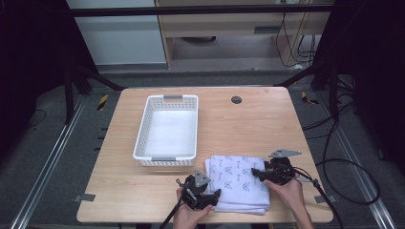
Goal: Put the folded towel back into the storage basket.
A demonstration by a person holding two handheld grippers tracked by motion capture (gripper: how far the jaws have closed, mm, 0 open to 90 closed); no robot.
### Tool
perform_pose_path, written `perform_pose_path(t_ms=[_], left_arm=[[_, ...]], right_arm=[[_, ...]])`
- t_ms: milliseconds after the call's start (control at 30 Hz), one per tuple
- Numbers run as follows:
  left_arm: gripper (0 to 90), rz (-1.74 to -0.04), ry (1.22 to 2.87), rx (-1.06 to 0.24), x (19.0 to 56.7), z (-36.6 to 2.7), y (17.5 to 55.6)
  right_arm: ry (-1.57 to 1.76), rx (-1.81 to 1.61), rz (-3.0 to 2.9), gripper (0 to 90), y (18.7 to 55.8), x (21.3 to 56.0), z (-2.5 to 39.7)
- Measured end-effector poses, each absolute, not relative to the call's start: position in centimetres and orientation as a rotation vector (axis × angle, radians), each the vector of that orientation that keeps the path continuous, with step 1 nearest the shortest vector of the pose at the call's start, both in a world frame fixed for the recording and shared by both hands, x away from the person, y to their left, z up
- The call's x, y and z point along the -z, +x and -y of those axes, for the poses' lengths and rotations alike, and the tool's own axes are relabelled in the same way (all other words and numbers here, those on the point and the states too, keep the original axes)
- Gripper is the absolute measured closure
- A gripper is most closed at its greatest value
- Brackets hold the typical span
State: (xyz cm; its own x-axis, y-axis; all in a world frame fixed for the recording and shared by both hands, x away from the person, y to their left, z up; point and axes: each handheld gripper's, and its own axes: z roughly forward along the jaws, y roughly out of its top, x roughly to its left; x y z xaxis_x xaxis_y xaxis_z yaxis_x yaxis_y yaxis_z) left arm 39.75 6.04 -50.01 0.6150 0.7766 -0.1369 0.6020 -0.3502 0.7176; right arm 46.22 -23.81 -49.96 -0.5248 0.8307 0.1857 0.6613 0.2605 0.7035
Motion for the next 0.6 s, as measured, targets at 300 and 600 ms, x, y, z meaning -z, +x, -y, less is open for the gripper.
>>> perform_pose_path(t_ms=[300,600], left_arm=[[50.7,-1.078,2.077,-0.242,49.86,-5.84,39.77],[61.1,-1.090,2.058,-0.180,49.86,-5.84,39.86]], right_arm=[[1.403,-1.142,-2.318,44.6,46.26,50.00,23.83],[1.432,-1.180,-2.339,55.9,46.37,49.98,23.81]])
